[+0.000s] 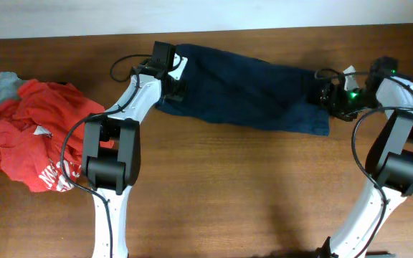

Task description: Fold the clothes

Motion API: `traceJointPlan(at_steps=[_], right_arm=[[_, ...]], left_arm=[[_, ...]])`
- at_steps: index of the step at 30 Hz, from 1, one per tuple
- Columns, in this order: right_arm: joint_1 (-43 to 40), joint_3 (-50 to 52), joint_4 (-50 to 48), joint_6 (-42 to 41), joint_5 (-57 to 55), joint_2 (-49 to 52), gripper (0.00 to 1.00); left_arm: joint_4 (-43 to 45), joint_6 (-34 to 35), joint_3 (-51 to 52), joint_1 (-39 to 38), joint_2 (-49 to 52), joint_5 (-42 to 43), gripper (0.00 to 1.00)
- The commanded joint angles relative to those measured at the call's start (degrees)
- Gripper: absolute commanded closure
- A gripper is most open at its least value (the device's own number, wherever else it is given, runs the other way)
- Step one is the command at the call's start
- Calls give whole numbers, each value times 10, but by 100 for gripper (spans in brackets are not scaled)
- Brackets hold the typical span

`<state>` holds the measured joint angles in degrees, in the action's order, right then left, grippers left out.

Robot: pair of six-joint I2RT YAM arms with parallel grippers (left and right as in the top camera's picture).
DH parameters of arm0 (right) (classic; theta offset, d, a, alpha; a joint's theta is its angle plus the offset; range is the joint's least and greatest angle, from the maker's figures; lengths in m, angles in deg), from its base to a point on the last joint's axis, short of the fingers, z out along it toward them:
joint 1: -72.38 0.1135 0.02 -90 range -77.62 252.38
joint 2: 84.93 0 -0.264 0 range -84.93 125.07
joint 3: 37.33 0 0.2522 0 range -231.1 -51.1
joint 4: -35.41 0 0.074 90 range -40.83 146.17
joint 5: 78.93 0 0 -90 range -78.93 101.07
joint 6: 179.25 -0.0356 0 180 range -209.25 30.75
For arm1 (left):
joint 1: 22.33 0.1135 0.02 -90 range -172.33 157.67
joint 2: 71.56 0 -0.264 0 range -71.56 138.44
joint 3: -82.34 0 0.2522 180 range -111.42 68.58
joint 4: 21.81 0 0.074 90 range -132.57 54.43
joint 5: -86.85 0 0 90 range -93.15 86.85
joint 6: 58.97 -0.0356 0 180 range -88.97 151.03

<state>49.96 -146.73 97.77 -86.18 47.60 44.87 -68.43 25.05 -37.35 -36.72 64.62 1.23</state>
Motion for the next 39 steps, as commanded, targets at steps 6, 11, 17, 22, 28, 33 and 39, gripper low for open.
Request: traceJointPlan(at_steps=[6, 11, 17, 22, 28, 33, 39], right_arm=[[16, 75, -56, -5, 62, 21, 83], [-18, 62, -43, -5, 116, 20, 96], [-47, 1, 40, 16, 113, -1, 96], [-17, -76, 126, 31, 91, -30, 96], [83, -132, 152, 22, 77, -30, 96], [212, -168, 121, -21, 60, -30, 96], [305, -170, 40, -85, 64, -30, 96]], left_arm=[[-15, 7, 12, -5, 25, 4, 99], [-17, 7, 12, -5, 25, 4, 99], [-19, 18, 12, -7, 25, 6, 99], [-19, 23, 12, -21, 25, 8, 99], [-19, 23, 12, -34, 25, 8, 99], [-19, 23, 12, -34, 25, 8, 99], [-21, 23, 12, -34, 25, 8, 99]])
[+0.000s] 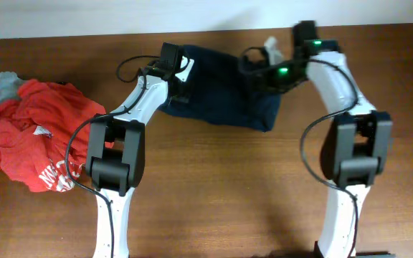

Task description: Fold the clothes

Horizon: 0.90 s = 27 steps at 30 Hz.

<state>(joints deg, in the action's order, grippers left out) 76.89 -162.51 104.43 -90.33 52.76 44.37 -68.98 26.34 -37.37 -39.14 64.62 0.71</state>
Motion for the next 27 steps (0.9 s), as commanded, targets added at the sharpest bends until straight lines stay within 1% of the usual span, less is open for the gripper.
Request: traceJointPlan(at_steps=[1, 4, 8, 11, 12, 15, 18, 21, 25, 27], right_arm=[[48, -12, -41, -54, 14, -25, 96], [89, -20, -89, -75, 14, -25, 96], [114, -21, -134, -109, 12, -25, 96], [112, -21, -137, -115, 19, -25, 96], [112, -22, -137, -115, 28, -25, 96], [114, -26, -140, -115, 32, -25, 96], [120, -39, -142, -115, 38, -25, 96], [127, -58, -139, -115, 42, -25, 96], [122, -62, -115, -115, 42, -26, 96], [104, -65, -84, -112, 42, -34, 96]], left_arm=[[-16, 10, 12, -9, 25, 13, 99], [-16, 10, 12, -9, 25, 13, 99], [-16, 10, 11, -9, 24, 13, 99], [-45, 29, -9, -1, 14, 13, 99], [-72, 34, -31, 9, -4, 13, 99], [-98, 34, -58, 28, -49, 13, 99], [-111, 34, -64, 47, -103, 13, 99], [-121, 56, -64, 65, -160, 13, 99], [-128, 55, -64, 66, -181, 13, 99], [-128, 56, -64, 66, -183, 13, 99]])
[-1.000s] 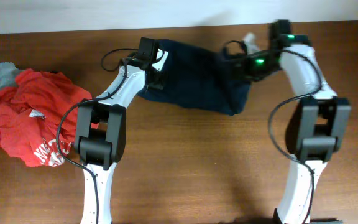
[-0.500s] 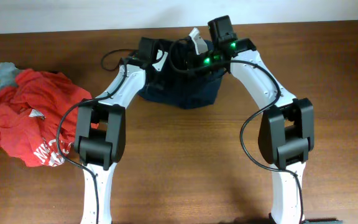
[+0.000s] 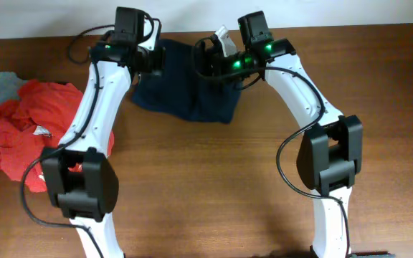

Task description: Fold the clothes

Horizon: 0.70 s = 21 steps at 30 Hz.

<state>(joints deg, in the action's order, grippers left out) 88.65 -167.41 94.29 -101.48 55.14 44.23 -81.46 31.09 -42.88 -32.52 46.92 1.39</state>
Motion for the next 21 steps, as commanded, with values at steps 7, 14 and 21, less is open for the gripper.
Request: traceJointPlan(at_steps=[7, 14, 21], right_arm=[[-96, -18, 119, 45, -26, -113, 96], [-181, -18, 280, 97, -108, -167, 96], [-239, -18, 367, 134, -155, -167, 96]], left_arm=[[-13, 8, -9, -10, -6, 7, 99], [-13, 8, -9, -40, -5, 6, 99], [-12, 8, -9, -61, 7, 4, 99]])
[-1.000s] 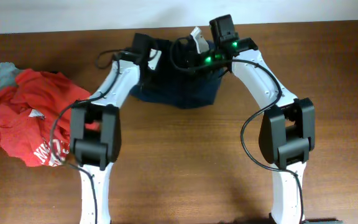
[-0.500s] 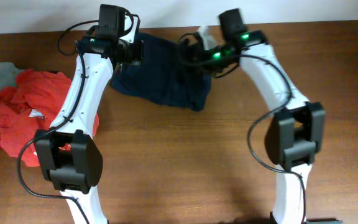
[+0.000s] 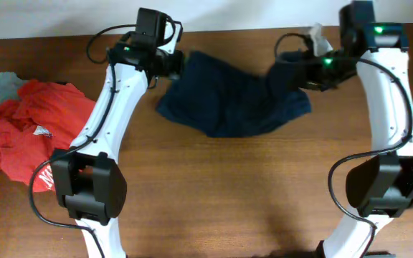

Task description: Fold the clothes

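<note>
A dark navy garment (image 3: 231, 100) hangs spread between my two grippers above the far part of the table, sagging in the middle with its lower edge on the wood. My left gripper (image 3: 175, 63) is shut on its left upper corner. At the right upper corner, my right gripper (image 3: 297, 63) is shut on the cloth, which bunches and drapes there. A white tag (image 3: 315, 34) shows beside the right wrist.
A crumpled heap of red clothes (image 3: 31, 132) with a grey piece lies at the table's left edge. The brown wooden table (image 3: 228, 193) runs to a pale wall at the far side.
My right gripper has moved from the middle far side to the right, and the left gripper a little right and nearer. The navy garment, bunched between them then, is now stretched wide.
The navy garment first lay full length across the far table with a gripper at each end. Then my right gripper had carried its end leftward, halving the cloth. Both grippers then stood close together at the far middle-left. Now they are apart with the cloth spread.
</note>
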Motion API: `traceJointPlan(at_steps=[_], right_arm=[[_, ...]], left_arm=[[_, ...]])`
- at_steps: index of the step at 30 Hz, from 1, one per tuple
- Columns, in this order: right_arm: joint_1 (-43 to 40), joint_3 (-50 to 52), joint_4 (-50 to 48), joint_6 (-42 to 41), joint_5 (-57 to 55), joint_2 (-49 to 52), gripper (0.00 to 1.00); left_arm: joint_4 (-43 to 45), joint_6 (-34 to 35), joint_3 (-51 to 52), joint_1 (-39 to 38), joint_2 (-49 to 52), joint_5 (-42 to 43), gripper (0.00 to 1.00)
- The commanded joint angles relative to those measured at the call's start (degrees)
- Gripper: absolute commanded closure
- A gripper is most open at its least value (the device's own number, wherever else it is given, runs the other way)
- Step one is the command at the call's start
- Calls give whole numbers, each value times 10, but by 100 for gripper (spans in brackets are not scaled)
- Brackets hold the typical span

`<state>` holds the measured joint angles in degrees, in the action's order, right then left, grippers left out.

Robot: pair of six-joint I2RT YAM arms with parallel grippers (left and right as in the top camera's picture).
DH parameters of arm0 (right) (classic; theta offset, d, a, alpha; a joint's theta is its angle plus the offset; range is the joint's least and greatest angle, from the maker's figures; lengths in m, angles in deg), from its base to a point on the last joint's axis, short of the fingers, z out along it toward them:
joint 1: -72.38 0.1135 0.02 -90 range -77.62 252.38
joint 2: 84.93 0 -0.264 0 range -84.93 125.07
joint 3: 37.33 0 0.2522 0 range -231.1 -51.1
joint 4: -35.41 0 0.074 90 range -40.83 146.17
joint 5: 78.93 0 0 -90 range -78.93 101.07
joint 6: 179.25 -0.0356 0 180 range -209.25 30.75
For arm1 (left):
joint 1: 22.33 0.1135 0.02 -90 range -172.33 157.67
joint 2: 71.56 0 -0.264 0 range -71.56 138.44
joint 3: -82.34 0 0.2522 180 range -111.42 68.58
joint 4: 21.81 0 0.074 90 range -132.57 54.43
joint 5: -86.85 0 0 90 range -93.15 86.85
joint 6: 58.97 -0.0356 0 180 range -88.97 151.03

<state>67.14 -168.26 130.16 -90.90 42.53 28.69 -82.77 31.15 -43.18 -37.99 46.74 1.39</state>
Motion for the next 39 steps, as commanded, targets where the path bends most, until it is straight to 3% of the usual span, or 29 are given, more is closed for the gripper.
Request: traceJointPlan(at_steps=[1, 6, 15, 20, 26, 37, 38, 39], right_arm=[[-34, -9, 16, 30, -28, -12, 96], [-30, -9, 1, 44, -25, -11, 96], [148, -9, -186, -6, 6, 2, 96], [252, -9, -308, -49, -9, 64, 96], [291, -9, -363, -84, -11, 132, 96], [318, -9, -433, -83, -5, 149, 96], [327, -9, -443, -83, -5, 152, 96], [333, -9, -446, -83, -5, 154, 88]], left_arm=[[1, 7, -6, -9, 15, 4, 99], [11, 14, -6, -23, 47, 4, 99], [32, 35, -8, -19, 43, 20, 99], [25, 35, -14, 3, -21, 34, 99], [24, 35, -14, 27, -102, 34, 99], [30, 35, -14, 61, -196, 31, 99], [28, 35, -14, 61, -196, 32, 99], [26, 35, -14, 61, -195, 31, 99]])
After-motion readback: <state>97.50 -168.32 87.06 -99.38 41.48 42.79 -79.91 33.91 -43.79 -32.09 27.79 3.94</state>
